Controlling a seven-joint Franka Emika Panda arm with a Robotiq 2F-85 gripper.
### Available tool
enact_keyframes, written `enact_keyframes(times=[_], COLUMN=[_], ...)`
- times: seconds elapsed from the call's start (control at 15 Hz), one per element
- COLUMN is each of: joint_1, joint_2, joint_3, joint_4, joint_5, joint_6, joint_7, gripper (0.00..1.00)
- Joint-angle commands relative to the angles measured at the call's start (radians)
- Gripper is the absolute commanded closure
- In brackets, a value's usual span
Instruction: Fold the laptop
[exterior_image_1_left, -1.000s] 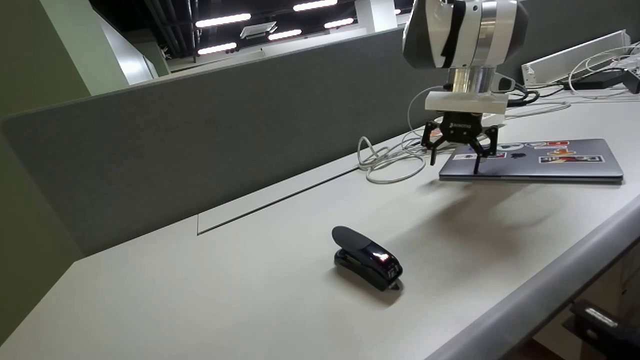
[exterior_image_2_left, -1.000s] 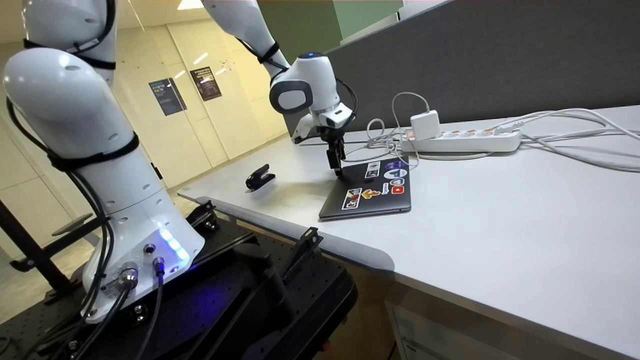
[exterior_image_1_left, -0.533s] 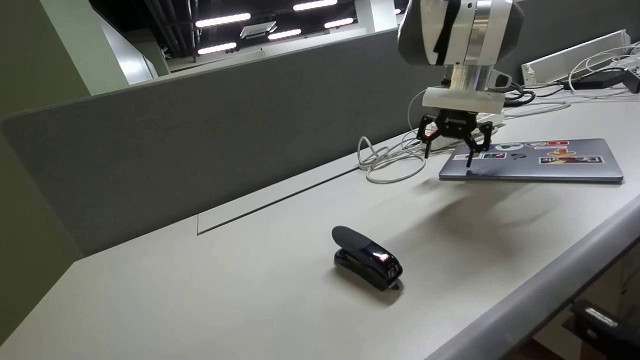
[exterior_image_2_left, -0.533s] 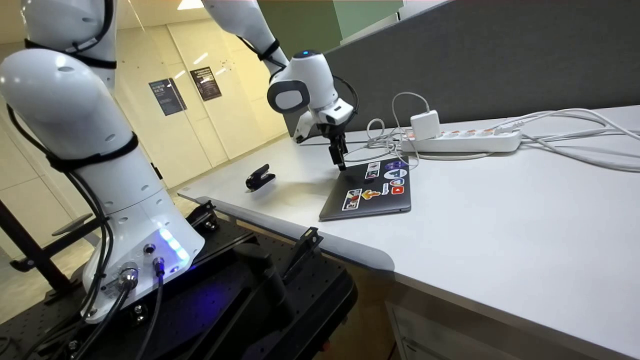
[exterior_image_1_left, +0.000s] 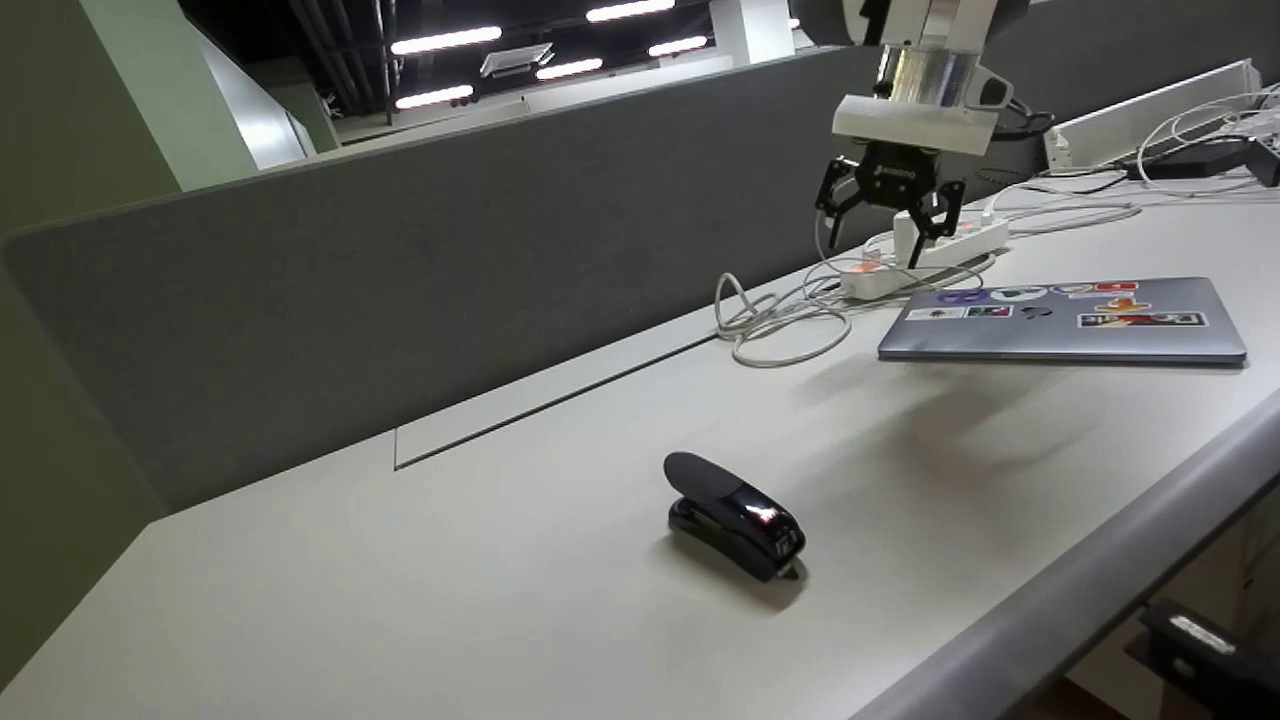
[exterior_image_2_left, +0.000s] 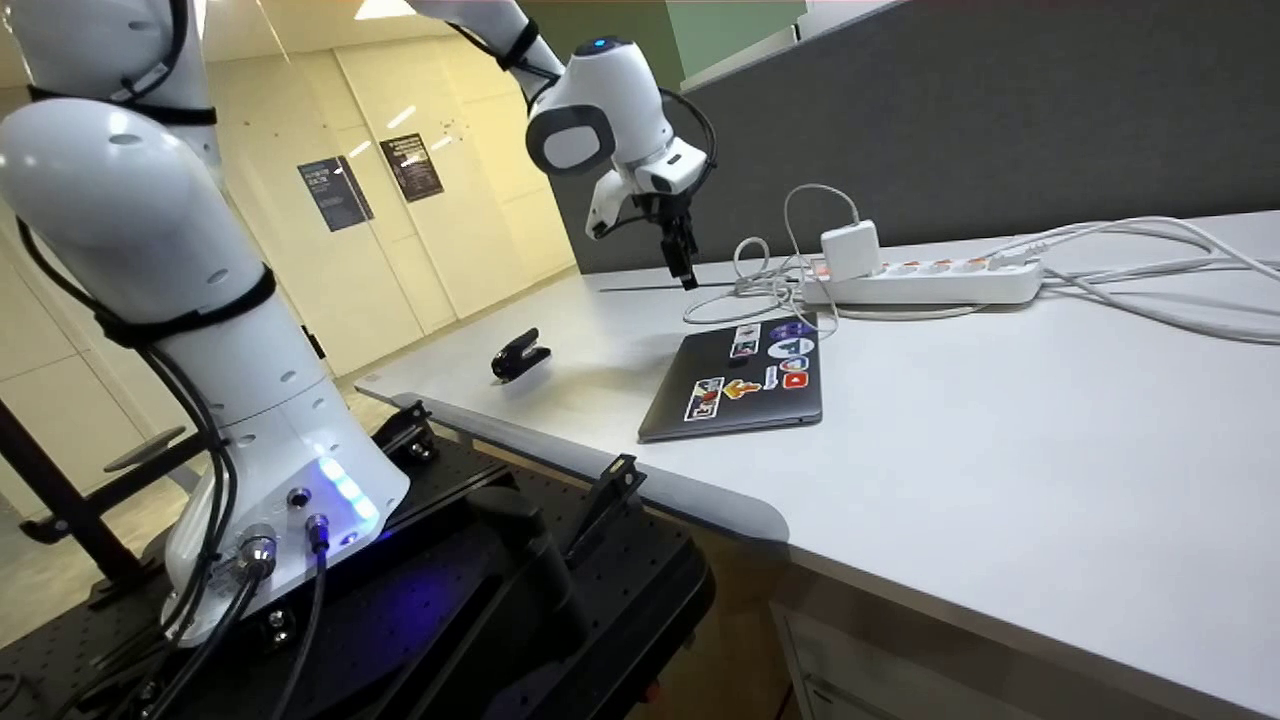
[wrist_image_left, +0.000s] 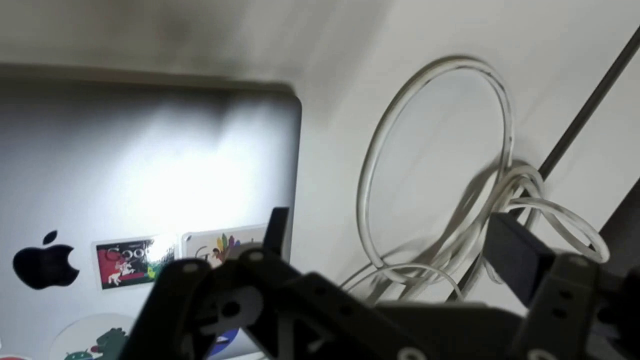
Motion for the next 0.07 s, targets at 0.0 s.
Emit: enact_keyframes(times=[0.0], joint_1=[0.022], joint_2=[-0.085], joint_3=[-0.053], joint_4=[-0.049], joint_5=[-0.068], joint_6=[-0.039], joint_7=[0.061], gripper=[0.0])
